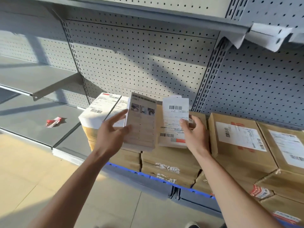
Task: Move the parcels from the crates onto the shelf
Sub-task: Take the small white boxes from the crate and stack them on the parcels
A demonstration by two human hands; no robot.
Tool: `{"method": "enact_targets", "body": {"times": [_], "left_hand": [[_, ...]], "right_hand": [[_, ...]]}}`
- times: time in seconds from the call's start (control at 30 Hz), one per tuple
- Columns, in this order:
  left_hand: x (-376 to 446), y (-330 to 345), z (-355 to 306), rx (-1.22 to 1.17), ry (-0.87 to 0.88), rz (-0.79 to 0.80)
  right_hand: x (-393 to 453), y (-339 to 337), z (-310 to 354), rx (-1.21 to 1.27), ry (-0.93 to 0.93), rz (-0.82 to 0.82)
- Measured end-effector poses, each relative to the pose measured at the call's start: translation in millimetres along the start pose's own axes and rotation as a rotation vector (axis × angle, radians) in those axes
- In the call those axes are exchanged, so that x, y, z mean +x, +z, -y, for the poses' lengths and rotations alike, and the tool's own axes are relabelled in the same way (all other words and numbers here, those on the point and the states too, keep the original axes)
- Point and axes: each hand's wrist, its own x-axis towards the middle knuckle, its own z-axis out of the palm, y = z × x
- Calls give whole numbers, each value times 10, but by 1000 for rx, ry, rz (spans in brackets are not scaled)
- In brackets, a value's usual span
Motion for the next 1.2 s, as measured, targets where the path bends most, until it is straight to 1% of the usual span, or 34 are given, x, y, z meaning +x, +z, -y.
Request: {"method": "enact_targets", "body": {"times": [0.23,0.37,0.53,0.7,0.83,0.9,1.0,1.13,1.2], "left_hand": [[52,-21,32,-30,13,-11],[21,23,7,-18,28,-21],[-51,49,-20,20,-3,16],[-111,58,-50,12,-7,26],[-118,86,-37,3,-10,22],[-112,98,-33,-5,-8,25],[-108,108,-61,-29,3,11],[-114,135,-76,-92,5,-40],[-120,152,-82,-128,3,-61]], "right_hand": [[15,181,126,-89,4,41],[-55,172,194,-135,-3,45],[-131,84,230,-196,-5,59],[-88,48,111,-229,75,117],[-69,11,87,-279,74,129],[-73,6,109,-297,45,129],[-183,3,259,-281,-79,128],[-492,29,554,-247,-301,241],[-642,83,661,-234,-377,305]]}}
